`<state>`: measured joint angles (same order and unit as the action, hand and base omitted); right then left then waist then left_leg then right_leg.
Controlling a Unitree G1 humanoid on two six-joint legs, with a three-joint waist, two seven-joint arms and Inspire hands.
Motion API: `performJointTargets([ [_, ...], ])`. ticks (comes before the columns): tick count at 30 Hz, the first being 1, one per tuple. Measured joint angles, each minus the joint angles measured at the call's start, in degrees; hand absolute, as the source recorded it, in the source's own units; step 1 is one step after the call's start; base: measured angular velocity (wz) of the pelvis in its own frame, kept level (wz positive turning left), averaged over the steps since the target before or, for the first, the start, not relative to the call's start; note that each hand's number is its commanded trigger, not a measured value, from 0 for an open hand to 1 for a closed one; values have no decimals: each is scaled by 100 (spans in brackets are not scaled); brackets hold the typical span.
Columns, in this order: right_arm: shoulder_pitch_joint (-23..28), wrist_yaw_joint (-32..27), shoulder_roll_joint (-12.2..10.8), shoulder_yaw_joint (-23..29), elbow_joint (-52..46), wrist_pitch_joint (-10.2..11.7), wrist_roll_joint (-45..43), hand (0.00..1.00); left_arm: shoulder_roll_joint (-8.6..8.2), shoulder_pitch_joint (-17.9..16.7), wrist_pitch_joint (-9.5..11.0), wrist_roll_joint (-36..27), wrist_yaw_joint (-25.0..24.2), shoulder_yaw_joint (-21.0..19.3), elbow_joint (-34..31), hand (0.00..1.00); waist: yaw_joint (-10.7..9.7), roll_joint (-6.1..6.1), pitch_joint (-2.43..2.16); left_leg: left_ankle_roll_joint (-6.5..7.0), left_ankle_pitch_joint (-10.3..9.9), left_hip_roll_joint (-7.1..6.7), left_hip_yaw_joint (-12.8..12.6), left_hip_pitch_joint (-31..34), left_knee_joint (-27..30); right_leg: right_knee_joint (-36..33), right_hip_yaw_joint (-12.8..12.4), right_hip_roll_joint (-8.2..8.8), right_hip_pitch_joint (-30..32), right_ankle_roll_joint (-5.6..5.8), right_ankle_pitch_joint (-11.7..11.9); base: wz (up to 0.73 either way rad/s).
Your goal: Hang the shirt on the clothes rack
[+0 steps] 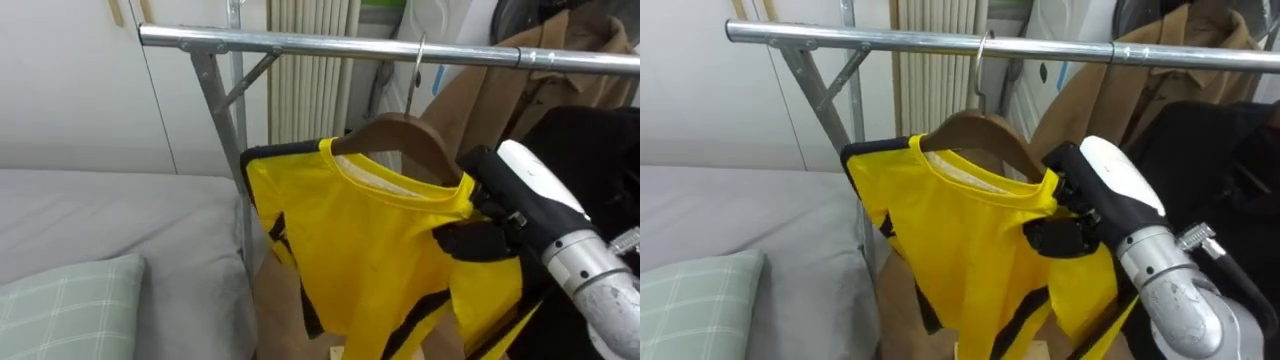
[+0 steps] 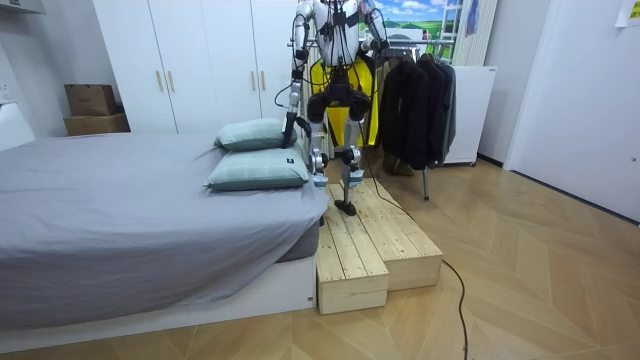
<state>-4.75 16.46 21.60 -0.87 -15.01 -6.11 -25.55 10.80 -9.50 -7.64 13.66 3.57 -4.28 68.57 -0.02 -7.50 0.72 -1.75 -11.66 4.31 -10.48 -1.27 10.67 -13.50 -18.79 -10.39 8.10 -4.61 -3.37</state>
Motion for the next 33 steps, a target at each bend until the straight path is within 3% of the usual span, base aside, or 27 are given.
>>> performJointTargets([
  [5, -365, 291, 67, 1, 2, 1, 210, 100, 35, -3, 67, 55, -86, -8, -70, 0, 94, -9, -3, -1, 0, 0, 129, -13, 18, 90, 123, 39, -97, -4, 1, 13],
  [14, -450, 381, 66, 1, 308, 8, 780, 100, 53, -5, 132, 65, -141, 0, -300, 0, 428, -8, -2, -13, 4, -8, 330, -52, 11, 90, 341, 52, -184, -57, -40, 12],
  [23, -836, 353, 66, 2, 1118, -7, 1209, 100, 63, 60, 156, 47, -128, 3, -302, 0, 524, 17, 13, -53, 14, -7, 656, -127, -5, 79, 658, 116, -309, -156, -148, 18],
  [33, -944, 226, 66, -2, 1879, -7, 1212, 100, 70, 62, 179, 53, -147, 23, -344, 0, 641, 19, 13, -68, 21, -10, 760, -179, -14, 82, 766, 137, -392, -186, -202, 7],
])
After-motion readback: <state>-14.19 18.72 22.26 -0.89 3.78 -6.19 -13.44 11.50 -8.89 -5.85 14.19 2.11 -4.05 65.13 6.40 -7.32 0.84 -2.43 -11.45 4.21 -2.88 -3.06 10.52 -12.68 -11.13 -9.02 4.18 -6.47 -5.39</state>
